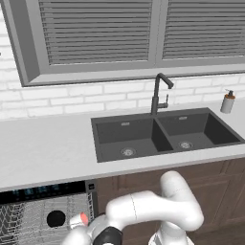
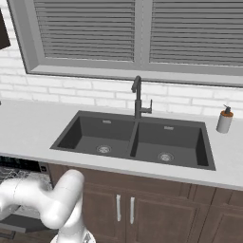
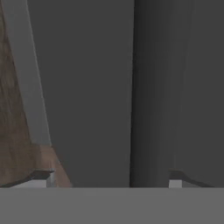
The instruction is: Pick up the cup and bowl from the counter, place them in the dishwasher, and close the dishwasher door.
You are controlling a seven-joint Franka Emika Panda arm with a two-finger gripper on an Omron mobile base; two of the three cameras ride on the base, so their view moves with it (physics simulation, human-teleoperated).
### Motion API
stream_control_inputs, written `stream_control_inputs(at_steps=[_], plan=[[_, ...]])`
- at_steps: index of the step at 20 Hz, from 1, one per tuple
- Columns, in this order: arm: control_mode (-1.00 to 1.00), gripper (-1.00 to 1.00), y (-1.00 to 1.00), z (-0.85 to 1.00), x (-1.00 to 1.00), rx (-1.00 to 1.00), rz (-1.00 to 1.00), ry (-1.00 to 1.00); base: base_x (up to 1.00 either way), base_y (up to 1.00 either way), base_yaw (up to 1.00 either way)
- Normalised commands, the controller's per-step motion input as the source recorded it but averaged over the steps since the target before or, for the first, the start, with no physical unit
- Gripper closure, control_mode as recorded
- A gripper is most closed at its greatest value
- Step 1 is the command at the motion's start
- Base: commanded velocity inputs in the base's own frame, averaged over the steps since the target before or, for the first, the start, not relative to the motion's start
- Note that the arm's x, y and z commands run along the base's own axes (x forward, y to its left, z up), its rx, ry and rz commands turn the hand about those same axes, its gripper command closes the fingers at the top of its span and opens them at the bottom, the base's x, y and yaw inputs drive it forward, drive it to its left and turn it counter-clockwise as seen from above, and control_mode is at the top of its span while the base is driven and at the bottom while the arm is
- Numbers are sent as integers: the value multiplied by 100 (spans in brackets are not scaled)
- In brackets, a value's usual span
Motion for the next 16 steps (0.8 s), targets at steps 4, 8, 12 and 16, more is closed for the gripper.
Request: stream_control_inputs(at_steps=[4,8,12,16], plan=[[-100,-100,0,-72,100,-15,-17,-16,0,0,0],[-100,-100,-6,-87,100,-6,-2,-40,0,0,0],[-100,-100,-28,-67,100,0,0,-55,0,0,0],[-100,-100,-28,-34,100,0,0,-43,0,0,0]])
